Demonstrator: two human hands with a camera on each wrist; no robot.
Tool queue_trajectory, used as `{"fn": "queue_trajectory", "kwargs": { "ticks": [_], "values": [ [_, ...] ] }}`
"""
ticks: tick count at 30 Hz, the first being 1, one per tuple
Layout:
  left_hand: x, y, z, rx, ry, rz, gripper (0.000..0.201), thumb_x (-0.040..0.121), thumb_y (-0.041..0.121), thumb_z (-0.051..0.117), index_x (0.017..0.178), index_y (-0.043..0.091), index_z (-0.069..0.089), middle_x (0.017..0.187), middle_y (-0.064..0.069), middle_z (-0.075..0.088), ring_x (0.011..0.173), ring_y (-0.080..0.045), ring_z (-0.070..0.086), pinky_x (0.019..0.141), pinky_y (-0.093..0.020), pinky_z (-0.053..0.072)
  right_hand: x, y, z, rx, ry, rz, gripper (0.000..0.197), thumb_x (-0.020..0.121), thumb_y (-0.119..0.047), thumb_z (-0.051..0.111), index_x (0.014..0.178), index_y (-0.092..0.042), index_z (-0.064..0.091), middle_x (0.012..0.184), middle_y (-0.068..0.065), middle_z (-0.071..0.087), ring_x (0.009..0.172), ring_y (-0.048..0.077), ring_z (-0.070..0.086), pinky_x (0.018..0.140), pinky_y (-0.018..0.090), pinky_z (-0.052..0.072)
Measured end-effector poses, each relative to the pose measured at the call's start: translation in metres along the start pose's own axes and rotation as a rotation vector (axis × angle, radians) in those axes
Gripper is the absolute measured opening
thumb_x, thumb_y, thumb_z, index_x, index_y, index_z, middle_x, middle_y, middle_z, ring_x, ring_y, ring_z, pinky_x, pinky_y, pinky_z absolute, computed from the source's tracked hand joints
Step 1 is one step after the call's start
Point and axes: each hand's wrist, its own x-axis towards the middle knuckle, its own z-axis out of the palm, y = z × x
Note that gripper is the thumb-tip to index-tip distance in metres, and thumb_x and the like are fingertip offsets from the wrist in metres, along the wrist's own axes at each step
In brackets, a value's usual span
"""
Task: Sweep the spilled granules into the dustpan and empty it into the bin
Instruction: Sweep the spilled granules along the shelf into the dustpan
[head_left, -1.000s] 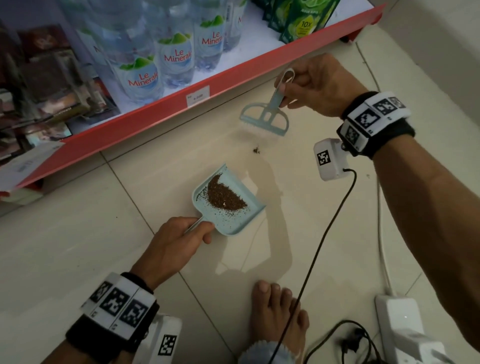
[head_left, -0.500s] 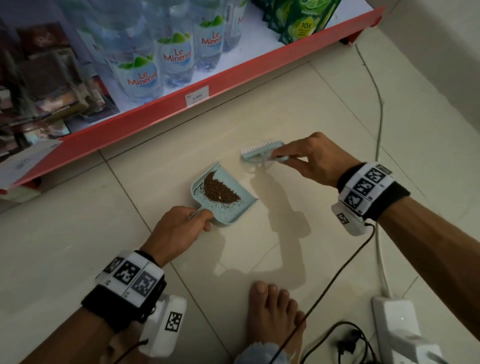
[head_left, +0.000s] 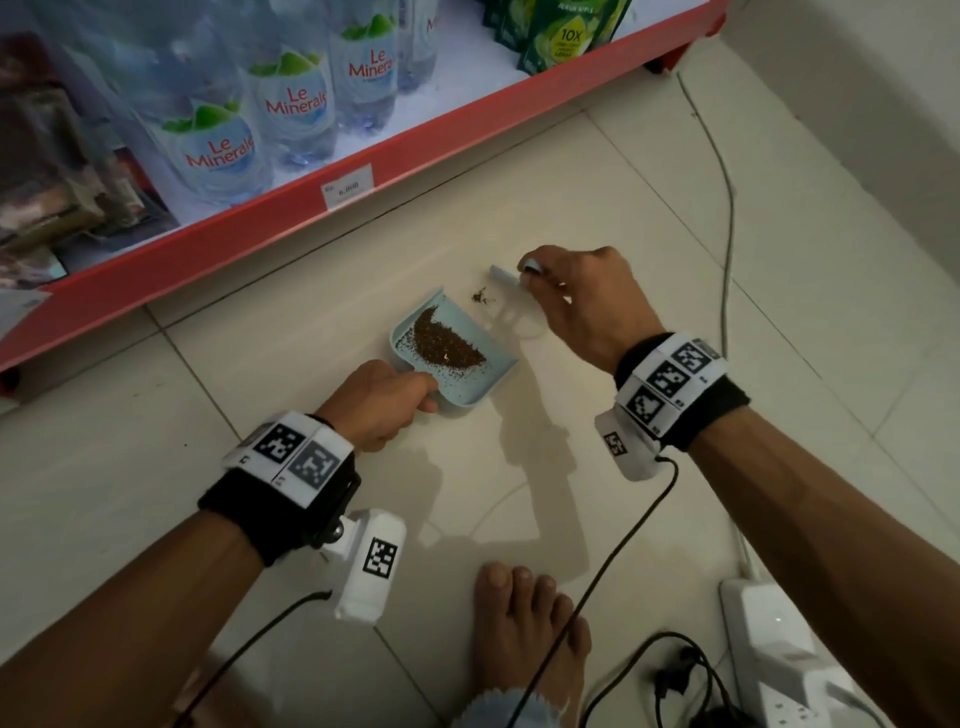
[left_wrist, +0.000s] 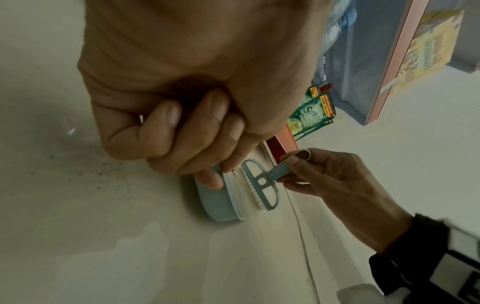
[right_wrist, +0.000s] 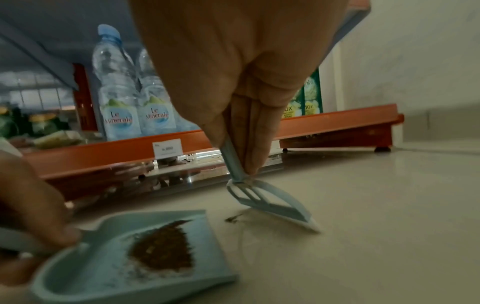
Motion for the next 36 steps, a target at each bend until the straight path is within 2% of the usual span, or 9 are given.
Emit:
{"fn": "queue_trajectory", "kwargs": {
  "ticks": [5, 9, 13, 17, 21, 24, 28, 31, 36],
  "values": [
    [0.001, 0.004, 0.002, -0.004, -0.026, -0.041, 0.025, 0.091, 0.030, 0.054, 0.081, 0.012, 0.068, 0.042, 0.007, 0.037, 0.035, -0.010, 0.027, 0.037, -0.014, 0.021, -0.001, -0.010, 0.000, 0.311, 0.112, 0.077, 0.017, 0.097, -0.018, 0.056, 0.093, -0.007, 0.068, 0.081, 0.002, 0.075, 0.073, 0.013, 0.072, 0.073, 0.034, 0.059],
    [0.000, 0.005, 0.002, -0.005, -0.037, -0.058, 0.025, 0.091, 0.031, 0.053, 0.080, 0.012, 0.067, 0.038, 0.010, 0.037, 0.032, -0.009, 0.027, 0.036, -0.013, 0.021, 0.007, -0.007, -0.006, 0.233, 0.274, 0.082, 0.017, 0.096, -0.017, 0.055, 0.093, -0.008, 0.069, 0.081, 0.002, 0.074, 0.072, 0.014, 0.071, 0.072, 0.029, 0.059],
    [-0.001, 0.005, 0.002, -0.009, -0.051, -0.067, 0.025, 0.091, 0.030, 0.053, 0.081, 0.011, 0.067, 0.035, 0.011, 0.038, 0.028, -0.007, 0.027, 0.035, -0.013, 0.021, 0.010, -0.011, 0.001, 0.115, 0.145, 0.040, 0.022, 0.100, -0.018, 0.050, 0.099, -0.005, 0.067, 0.081, 0.009, 0.073, 0.071, 0.026, 0.069, 0.070, 0.041, 0.057],
    [-0.003, 0.007, 0.000, -0.017, -0.052, -0.074, 0.025, 0.090, 0.030, 0.053, 0.081, 0.011, 0.066, 0.036, 0.010, 0.037, 0.028, -0.007, 0.027, 0.035, -0.012, 0.021, 0.004, -0.021, 0.011, 0.172, 0.010, 0.008, 0.020, 0.100, -0.020, 0.053, 0.096, -0.007, 0.068, 0.082, 0.006, 0.073, 0.075, 0.022, 0.070, 0.074, 0.040, 0.056],
    [-0.006, 0.003, -0.003, -0.004, -0.050, -0.086, 0.025, 0.090, 0.030, 0.052, 0.082, 0.011, 0.066, 0.035, 0.010, 0.037, 0.028, -0.007, 0.027, 0.036, -0.012, 0.021, 0.004, -0.023, 0.004, 0.341, 0.166, 0.037, 0.018, 0.098, -0.017, 0.056, 0.093, -0.005, 0.068, 0.082, 0.003, 0.074, 0.075, 0.013, 0.072, 0.072, 0.031, 0.060],
    [-0.009, 0.002, -0.004, 0.002, -0.055, -0.086, 0.025, 0.091, 0.029, 0.052, 0.082, 0.011, 0.066, 0.035, 0.011, 0.037, 0.027, -0.007, 0.026, 0.036, -0.011, 0.021, 0.008, -0.021, -0.001, 0.236, 0.273, 0.042, 0.018, 0.098, -0.018, 0.054, 0.093, -0.007, 0.067, 0.080, 0.003, 0.073, 0.072, 0.017, 0.070, 0.069, 0.033, 0.059],
    [-0.012, 0.003, -0.006, 0.016, -0.057, -0.085, 0.025, 0.091, 0.030, 0.051, 0.081, 0.012, 0.065, 0.035, 0.011, 0.036, 0.029, -0.008, 0.026, 0.034, -0.013, 0.021, 0.006, -0.027, 0.007, 0.086, 0.113, -0.022, 0.024, 0.101, -0.021, 0.051, 0.096, -0.005, 0.067, 0.080, 0.007, 0.072, 0.068, 0.023, 0.068, 0.068, 0.039, 0.057],
    [-0.013, 0.002, -0.007, 0.015, -0.060, -0.087, 0.024, 0.090, 0.029, 0.051, 0.080, 0.012, 0.065, 0.038, 0.009, 0.036, 0.032, -0.009, 0.026, 0.036, -0.012, 0.021, 0.000, -0.036, 0.015, 0.148, -0.001, -0.017, 0.022, 0.100, -0.022, 0.053, 0.094, -0.007, 0.068, 0.079, 0.006, 0.073, 0.071, 0.022, 0.070, 0.071, 0.038, 0.056],
    [-0.015, -0.004, -0.011, 0.006, -0.059, -0.088, 0.023, 0.090, 0.028, 0.053, 0.080, 0.011, 0.065, 0.038, 0.009, 0.036, 0.029, -0.008, 0.025, 0.035, -0.011, 0.020, 0.000, -0.038, 0.005, 0.290, 0.243, 0.029, 0.017, 0.098, -0.017, 0.057, 0.092, -0.006, 0.069, 0.080, 0.001, 0.074, 0.073, 0.012, 0.072, 0.071, 0.023, 0.059]
  ]
}}
